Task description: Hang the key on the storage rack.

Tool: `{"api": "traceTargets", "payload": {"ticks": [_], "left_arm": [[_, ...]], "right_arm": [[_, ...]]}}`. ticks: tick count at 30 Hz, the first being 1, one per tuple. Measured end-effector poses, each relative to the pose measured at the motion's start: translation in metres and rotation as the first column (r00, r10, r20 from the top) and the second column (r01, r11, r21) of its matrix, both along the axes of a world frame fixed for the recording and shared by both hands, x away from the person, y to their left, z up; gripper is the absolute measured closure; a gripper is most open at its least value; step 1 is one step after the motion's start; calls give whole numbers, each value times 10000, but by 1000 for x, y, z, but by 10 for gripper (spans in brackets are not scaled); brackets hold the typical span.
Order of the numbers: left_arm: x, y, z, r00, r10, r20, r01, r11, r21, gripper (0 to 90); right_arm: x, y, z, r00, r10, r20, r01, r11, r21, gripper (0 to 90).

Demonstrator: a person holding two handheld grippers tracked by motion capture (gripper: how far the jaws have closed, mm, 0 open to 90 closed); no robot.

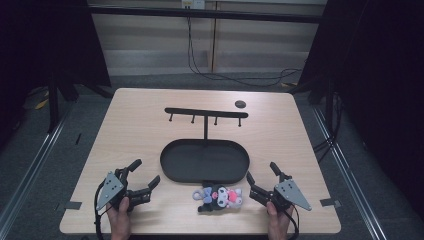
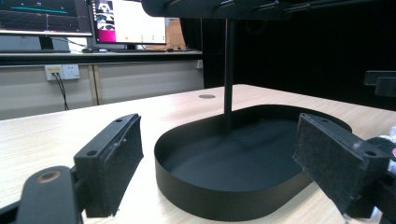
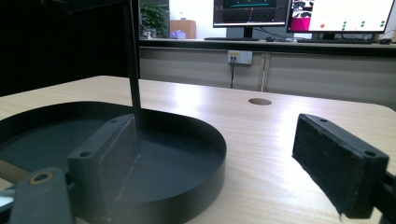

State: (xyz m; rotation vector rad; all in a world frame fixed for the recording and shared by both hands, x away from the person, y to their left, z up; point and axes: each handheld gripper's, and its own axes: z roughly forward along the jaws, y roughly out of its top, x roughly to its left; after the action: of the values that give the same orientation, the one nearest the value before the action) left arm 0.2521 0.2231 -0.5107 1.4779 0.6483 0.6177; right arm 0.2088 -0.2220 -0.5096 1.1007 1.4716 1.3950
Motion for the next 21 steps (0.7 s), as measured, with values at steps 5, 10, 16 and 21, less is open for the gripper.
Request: {"api": "traceTargets", "payload": {"ticks": [5,10,16,21], "left_arm": [[0,0,0,10000,-1,-2,1,10000,0,154],[0,0,0,10000,6,7,-6,10000,-11,153],[0,0,0,10000,9,2,-9,10000,3,154],[0,0,0,10000,10,5,-10,10000,6,153]], "right_arm": [[1,-1,0,9999,-62,-160,63,9999,89,136],[-1,-1,1,9991,344,-240,-346,9994,-62,131],[-1,0,1,9989,-394,-260,395,9992,40,155],[0,1,1,9953,-883,-397,889,9960,114,189]]}}
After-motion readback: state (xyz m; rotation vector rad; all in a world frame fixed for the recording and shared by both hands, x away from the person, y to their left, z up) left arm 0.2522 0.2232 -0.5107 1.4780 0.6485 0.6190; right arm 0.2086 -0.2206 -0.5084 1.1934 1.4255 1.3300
